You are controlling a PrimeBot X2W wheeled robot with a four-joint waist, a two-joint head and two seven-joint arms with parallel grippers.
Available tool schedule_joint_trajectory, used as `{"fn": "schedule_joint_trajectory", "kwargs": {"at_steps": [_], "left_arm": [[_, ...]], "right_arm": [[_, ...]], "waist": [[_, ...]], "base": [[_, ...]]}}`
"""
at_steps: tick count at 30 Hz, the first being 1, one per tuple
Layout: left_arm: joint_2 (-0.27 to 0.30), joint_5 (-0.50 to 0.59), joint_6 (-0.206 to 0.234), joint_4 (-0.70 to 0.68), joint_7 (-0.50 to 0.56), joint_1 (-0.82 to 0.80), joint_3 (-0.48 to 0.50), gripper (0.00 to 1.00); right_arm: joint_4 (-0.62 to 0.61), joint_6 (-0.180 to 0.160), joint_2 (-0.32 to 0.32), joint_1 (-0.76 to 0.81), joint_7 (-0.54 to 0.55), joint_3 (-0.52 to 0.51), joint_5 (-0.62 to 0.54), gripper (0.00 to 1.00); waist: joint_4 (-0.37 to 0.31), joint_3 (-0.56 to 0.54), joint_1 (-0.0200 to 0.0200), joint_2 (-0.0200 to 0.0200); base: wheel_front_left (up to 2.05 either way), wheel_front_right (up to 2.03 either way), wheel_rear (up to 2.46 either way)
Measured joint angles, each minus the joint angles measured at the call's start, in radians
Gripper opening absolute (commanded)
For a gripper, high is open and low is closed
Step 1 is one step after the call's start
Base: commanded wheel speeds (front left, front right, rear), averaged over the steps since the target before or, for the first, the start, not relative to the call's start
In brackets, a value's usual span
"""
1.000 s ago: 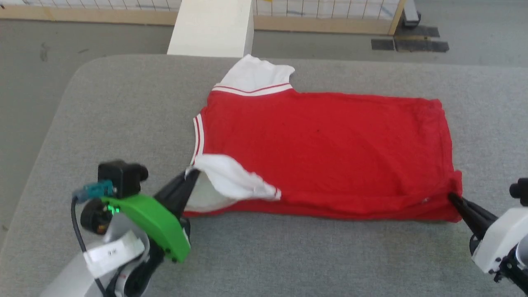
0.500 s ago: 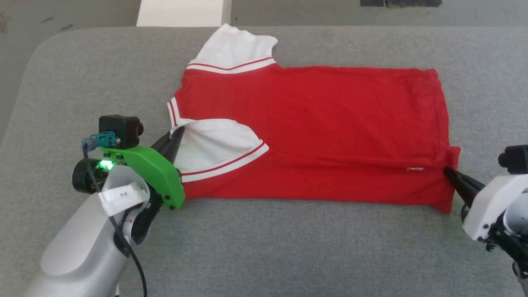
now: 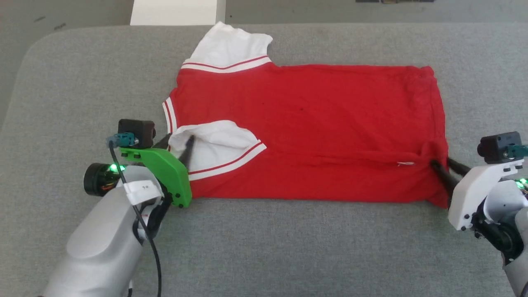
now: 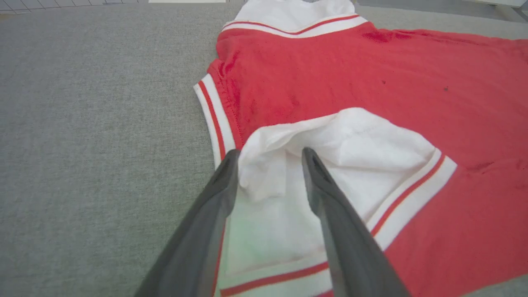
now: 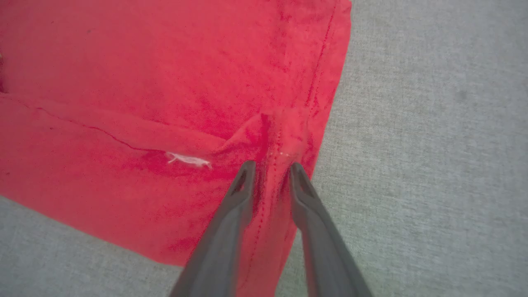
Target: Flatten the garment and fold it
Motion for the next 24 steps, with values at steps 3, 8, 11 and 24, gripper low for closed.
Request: {"fn": "schedule_joint_trajectory", "kwargs": {"at_steps": [3, 8, 11, 24], "left_arm": [[-0.021, -0.002, -0.001, 0.012, -0.032, 0.001, 0.003, 1.00], [-0.053, -0.037, 0.001, -0.024, -0.135, 0.038, 0.042, 1.00], [-0.072, -0.054, 0.011, -0.068, -0.200, 0.088, 0.064, 1.00], [-0.032, -0.012, 0.166, -0.172, -0.196, 0.257, 0.042, 1.00]], "right_arm": [[-0.010, 0.000, -0.003, 0.000, -0.029, 0.004, -0.049, 1.00], [-0.072, 0.000, 0.007, 0.022, -0.076, -0.031, -0.135, 1.00], [-0.119, 0.000, 0.050, 0.070, -0.082, -0.071, -0.164, 1.00], [-0.317, 0.000, 0.351, 0.285, 0.162, -0.354, -0.401, 1.00]], "waist": [[0.004, -0.021, 0.0000, 0.0000], [0.013, -0.064, 0.0000, 0.0000], [0.018, -0.091, 0.0000, 0.0000], [0.029, -0.130, 0.0000, 0.0000]], "base": [[0.00, 0.00, 0.00], [0.00, 0.00, 0.00], [0.00, 0.00, 0.00], [0.00, 0.00, 0.00]]}}
